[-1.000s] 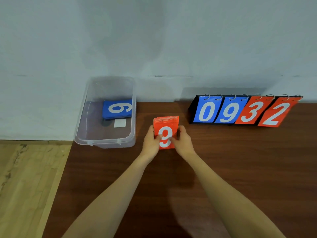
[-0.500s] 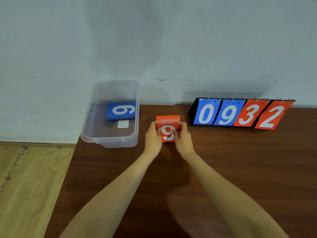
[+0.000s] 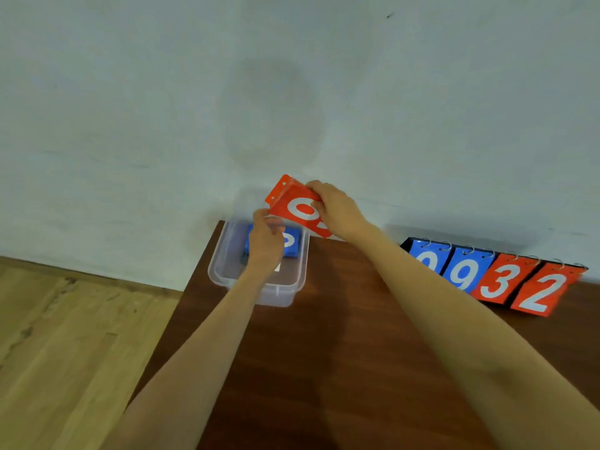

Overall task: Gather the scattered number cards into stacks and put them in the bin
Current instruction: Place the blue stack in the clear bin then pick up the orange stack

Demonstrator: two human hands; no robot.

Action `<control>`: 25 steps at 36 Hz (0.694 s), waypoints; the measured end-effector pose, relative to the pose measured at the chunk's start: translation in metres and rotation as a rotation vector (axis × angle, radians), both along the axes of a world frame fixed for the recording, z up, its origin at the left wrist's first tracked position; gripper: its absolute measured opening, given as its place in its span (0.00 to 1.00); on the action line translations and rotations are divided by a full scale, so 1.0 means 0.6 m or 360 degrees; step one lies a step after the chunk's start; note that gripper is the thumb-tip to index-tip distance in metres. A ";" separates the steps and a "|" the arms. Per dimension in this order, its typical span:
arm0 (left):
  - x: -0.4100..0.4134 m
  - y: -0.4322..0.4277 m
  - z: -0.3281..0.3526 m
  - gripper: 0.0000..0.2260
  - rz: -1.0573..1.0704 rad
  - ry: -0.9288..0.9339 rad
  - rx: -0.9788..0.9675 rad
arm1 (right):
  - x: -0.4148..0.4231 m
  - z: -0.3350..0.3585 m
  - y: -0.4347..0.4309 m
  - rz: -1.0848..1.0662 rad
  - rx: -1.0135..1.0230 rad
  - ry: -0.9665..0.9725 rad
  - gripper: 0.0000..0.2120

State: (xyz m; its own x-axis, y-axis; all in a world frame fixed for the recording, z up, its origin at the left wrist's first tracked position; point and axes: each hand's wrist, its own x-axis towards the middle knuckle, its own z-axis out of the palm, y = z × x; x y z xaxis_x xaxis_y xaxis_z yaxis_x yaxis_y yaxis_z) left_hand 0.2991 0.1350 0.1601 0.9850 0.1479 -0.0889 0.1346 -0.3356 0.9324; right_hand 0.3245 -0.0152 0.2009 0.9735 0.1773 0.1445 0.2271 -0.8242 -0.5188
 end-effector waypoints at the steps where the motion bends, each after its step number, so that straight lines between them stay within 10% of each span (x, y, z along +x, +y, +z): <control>1: 0.003 0.019 0.000 0.16 0.0006 0.0026 0.0077 | 0.012 0.003 0.016 0.0050 -0.0055 0.0019 0.18; 16: 0.054 0.147 -0.052 0.30 -0.0250 -0.0213 0.1211 | 0.123 -0.051 0.178 0.0557 -0.0865 0.0507 0.18; 25: 0.105 0.148 -0.083 0.19 -0.0747 -0.0110 0.2099 | 0.145 -0.112 0.176 0.0596 -0.0904 0.0908 0.19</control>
State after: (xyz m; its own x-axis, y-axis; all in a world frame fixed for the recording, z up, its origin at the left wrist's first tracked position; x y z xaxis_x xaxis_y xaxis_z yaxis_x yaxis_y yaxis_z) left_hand 0.3623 0.2237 0.1106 0.9619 -0.2569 -0.0941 -0.2659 -0.9588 -0.1005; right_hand 0.4118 0.0901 0.1340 0.7340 0.3960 -0.5517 0.3654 -0.9151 -0.1707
